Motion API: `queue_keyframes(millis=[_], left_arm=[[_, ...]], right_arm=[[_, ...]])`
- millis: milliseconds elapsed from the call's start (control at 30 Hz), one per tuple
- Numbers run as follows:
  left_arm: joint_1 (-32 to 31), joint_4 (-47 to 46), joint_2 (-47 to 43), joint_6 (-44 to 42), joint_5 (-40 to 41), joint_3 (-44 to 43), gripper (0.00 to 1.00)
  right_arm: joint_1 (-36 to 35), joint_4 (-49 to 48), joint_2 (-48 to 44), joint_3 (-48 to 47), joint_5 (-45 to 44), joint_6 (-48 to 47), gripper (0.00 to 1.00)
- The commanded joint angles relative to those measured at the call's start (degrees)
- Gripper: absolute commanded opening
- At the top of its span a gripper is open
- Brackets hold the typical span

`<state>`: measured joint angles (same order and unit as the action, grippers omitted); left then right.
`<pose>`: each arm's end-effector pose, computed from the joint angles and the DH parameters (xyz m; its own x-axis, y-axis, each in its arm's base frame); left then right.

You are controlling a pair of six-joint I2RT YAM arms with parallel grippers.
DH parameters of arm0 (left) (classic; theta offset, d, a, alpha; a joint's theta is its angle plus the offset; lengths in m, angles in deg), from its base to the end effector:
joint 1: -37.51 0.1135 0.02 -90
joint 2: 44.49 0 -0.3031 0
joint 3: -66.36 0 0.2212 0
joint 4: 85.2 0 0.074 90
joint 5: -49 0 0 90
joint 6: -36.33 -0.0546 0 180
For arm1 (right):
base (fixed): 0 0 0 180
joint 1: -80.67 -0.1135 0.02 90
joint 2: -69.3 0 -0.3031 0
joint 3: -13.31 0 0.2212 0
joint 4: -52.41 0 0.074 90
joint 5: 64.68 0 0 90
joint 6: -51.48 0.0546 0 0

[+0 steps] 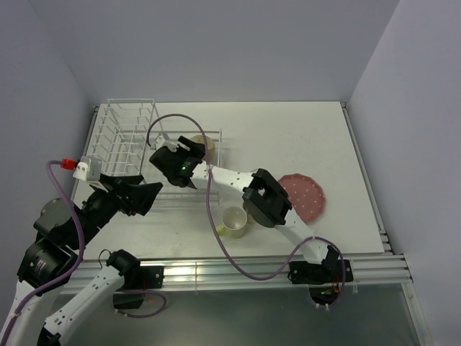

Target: Load the mixed dishes into the dish rack

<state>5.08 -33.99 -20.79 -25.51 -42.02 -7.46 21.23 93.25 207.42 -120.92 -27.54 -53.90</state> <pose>0.0103 -0.0077 0.4026 -0.2743 -0.3848 -0.8813 0.4784 0.7404 -0.4721 0.3132 0.4449 0.2256 -0.2835 -0.7951 -0.5362 -0.3186 0.6055 -0.7293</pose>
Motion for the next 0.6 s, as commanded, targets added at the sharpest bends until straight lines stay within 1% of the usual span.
queue_keyframes(millis=[0, 100, 133, 200, 233, 267, 467, 500, 567], left_arm=[[0.26, -0.39, -0.59, 0.31, -0.04, -0.45, 0.81], [0.26, -0.57, -0.59, 0.49, -0.04, -0.19, 0.81], [0.26, -0.57, -0.59, 0.32, -0.13, -0.19, 0.81], [0.26, -0.48, -0.50, 0.40, -0.13, -0.10, 0.82], [0.17, -0.48, -0.50, 0.31, -0.04, -0.10, 0.82], [0.26, -0.48, -0.50, 0.31, -0.04, 0.08, 0.82], [0.26, -0.75, -0.50, 0.40, -0.04, 0.60, 0.82], [0.26, -0.83, -0.41, 0.40, 0.05, 0.60, 0.82], [0.26, -1.01, -0.24, 0.40, -0.04, 0.87, 0.82]], right_arm=[[-0.94, 7.15, 2.15, 2.31, 0.39, -2.38, 0.30], [-1.20, 7.24, 1.97, 2.31, 0.74, -1.94, 0.44], [-1.20, 7.24, 1.97, 2.31, 0.92, -1.68, 0.54], [-1.20, 7.24, 1.54, 2.22, 1.27, -1.24, 0.59], [-1.29, 7.24, 1.27, 2.31, 1.62, -0.71, 0.65], [-1.29, 7.15, 1.01, 2.57, 1.79, -0.45, 0.69], [-1.29, 5.75, -2.68, 5.20, 3.90, 2.01, 0.75], [-1.21, 5.66, -3.21, 5.73, 4.43, 3.06, 0.80], [-1.21, 4.61, -4.96, 7.65, 5.13, 3.95, 0.82]])
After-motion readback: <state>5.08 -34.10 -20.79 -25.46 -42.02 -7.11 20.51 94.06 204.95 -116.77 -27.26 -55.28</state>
